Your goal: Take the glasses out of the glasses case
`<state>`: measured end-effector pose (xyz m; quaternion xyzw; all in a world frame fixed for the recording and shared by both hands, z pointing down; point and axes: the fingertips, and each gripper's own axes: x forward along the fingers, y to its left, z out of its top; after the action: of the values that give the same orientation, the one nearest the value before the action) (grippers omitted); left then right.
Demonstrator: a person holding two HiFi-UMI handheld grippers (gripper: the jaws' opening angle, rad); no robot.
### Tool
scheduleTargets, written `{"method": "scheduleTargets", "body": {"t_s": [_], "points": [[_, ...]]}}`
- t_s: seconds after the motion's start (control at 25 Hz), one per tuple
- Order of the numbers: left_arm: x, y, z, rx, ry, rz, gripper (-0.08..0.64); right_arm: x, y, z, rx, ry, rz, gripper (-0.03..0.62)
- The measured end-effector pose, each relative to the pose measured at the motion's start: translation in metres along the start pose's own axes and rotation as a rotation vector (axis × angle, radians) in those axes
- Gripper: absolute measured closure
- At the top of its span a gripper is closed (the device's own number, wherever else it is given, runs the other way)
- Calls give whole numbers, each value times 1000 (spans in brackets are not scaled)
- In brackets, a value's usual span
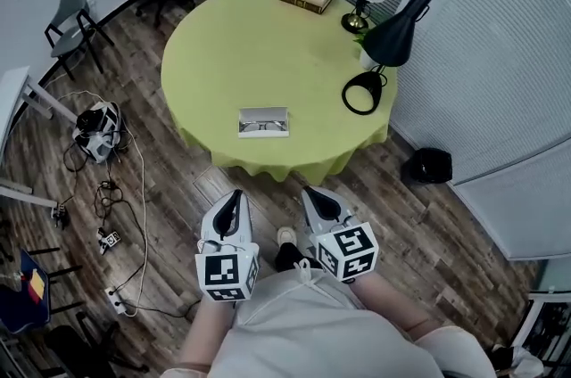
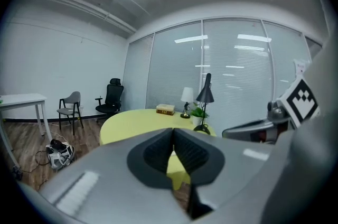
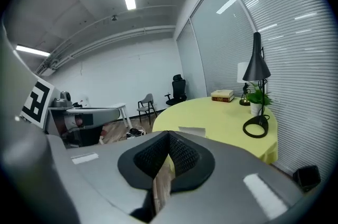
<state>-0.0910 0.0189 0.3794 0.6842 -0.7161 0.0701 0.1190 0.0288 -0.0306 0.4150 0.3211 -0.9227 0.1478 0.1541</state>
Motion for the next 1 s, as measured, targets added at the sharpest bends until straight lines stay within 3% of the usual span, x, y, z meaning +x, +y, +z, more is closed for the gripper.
{"method": "scheduleTargets", "body": {"t_s": [0.2, 0.36, 0.6, 0.84, 1.0], "points": [[72, -4, 14, -2, 9, 0, 554, 39, -45, 34, -55, -34, 28, 594], [102, -4, 1, -18, 62, -7, 552, 60, -66, 47, -66, -51, 43, 593], [136, 16, -18, -27, 127, 6, 554, 97, -87, 41, -62, -19, 43, 593], [190, 50, -11, -3, 151, -50, 554, 146, -103, 49, 2, 13, -24, 593], [230, 62, -24, 62, 226, -134, 554, 178, -118, 53, 30, 33, -55, 594]]}}
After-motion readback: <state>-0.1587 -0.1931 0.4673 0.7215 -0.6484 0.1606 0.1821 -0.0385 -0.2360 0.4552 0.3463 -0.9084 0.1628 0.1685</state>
